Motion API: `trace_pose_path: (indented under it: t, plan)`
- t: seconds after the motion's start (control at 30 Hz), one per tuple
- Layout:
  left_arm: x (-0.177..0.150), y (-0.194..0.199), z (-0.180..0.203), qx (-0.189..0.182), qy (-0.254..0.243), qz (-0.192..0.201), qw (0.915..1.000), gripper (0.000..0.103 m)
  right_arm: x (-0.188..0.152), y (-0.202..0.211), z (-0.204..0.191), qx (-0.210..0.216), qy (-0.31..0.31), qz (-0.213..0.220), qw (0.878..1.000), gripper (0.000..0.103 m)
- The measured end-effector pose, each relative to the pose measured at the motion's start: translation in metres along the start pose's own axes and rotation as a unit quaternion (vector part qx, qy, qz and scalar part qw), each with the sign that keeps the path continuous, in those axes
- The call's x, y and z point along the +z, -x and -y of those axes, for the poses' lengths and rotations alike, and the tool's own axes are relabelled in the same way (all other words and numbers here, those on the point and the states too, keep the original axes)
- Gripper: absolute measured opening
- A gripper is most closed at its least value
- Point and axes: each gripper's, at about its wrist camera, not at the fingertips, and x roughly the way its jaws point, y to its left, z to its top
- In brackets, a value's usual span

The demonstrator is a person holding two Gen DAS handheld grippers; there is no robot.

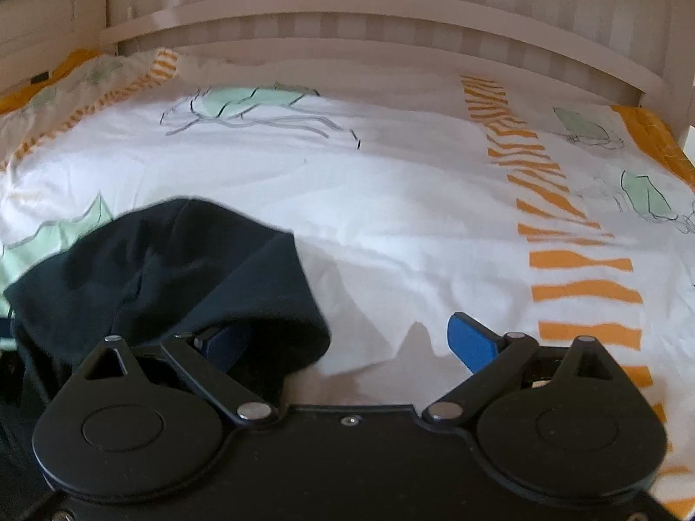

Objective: Fold large clothes
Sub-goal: 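Move both open tools over the hood of the navy hoodie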

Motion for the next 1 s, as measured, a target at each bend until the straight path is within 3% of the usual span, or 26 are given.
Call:
trace_pose_path:
  t: [0.07,0.2,0.4,0.67,0.8,0.9,1.0]
  plan:
    - [0.003,0.001,0.000,0.001,-0.007,0.004,1.0000,0.059,0.010,-0.003,0.007,-0.013,-0.025,0.012,1.000,0.089]
    - [0.009,0.009,0.002,0.001,-0.018,0.032,0.9993,0.059,0.022,0.003,0.040,-0.035,-0.133,0.037,0.990,0.089]
    - [0.020,0.019,0.005,-0.008,-0.018,0.069,0.9974,0.058,0.013,-0.006,0.034,-0.041,-0.082,0.010,0.996,0.089]
    - [0.017,0.032,0.008,-0.026,-0.047,0.100,0.9935,0.058,0.015,-0.005,0.039,-0.026,-0.092,0.009,0.995,0.089]
    - [0.016,0.020,0.021,-0.027,-0.095,0.077,0.9921,0.058,0.019,-0.005,0.048,-0.006,-0.137,0.005,0.991,0.089]
    - [0.012,0.009,0.031,-0.027,-0.133,0.057,0.9891,0.058,0.021,-0.004,0.044,-0.009,-0.128,0.006,0.992,0.090]
    - [0.011,-0.004,0.034,0.000,-0.146,0.050,0.9881,0.059,0.023,-0.003,0.042,-0.009,-0.116,0.009,0.993,0.090]
